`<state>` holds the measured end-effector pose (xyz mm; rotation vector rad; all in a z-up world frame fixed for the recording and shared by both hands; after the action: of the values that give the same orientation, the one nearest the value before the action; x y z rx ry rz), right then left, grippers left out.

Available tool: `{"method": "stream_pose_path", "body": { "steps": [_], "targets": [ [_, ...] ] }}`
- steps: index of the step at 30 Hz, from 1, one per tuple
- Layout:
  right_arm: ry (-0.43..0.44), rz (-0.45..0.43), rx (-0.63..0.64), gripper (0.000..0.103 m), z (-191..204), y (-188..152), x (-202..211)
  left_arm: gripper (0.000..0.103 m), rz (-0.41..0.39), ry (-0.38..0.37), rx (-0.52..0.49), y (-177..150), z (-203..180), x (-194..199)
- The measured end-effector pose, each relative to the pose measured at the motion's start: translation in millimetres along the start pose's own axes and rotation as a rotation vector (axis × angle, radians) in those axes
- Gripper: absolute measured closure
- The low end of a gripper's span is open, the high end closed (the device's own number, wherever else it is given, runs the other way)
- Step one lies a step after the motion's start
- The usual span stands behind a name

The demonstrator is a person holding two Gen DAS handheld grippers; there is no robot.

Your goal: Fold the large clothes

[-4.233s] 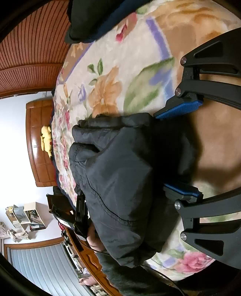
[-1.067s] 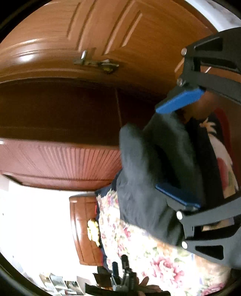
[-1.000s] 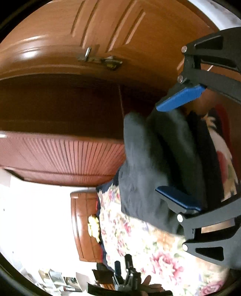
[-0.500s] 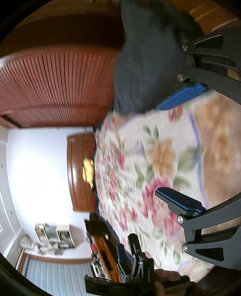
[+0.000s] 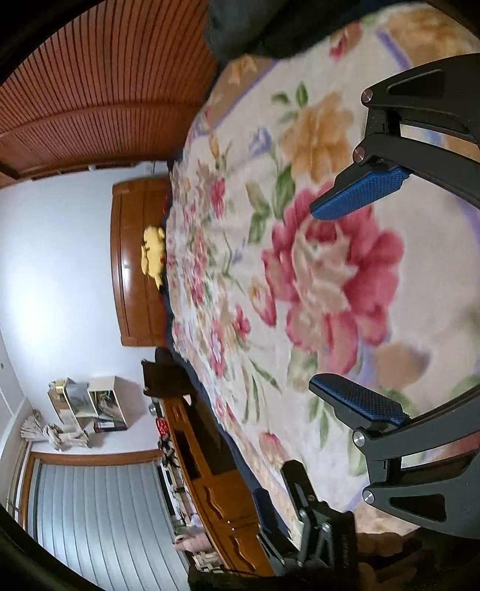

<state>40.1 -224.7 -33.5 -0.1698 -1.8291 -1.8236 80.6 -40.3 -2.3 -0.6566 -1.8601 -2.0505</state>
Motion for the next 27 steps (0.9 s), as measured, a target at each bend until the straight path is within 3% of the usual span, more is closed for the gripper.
{"method": "stream_pose_path", "body": {
  "steps": [4, 11, 27],
  "targets": [
    [0.004, -0.008, 0.008, 0.017, -4, 5, -31, 0.009, -0.007, 0.027, 0.045, -13, 25, 0],
    [-0.027, -0.049, 0.053, 0.017, 9, -8, -48, 0.009, -0.008, 0.07, 0.12, -36, 57, -10],
    [-0.025, -0.048, 0.051, 0.017, 2, -19, -69, 0.009, -0.021, 0.05, 0.127, -46, 60, -4]
  ]
}}
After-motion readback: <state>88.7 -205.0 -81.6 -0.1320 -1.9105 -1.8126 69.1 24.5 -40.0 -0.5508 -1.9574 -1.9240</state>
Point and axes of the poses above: each gripper's, at about its wrist camera, not at the fingertips, and x roughly against the way its jaws point, z to its left, y to its top, the point moved 10 cm from there along -x, roughly the way its jaws point, and after that the axes turned 4 degrees about z, right-handed, at the moved point
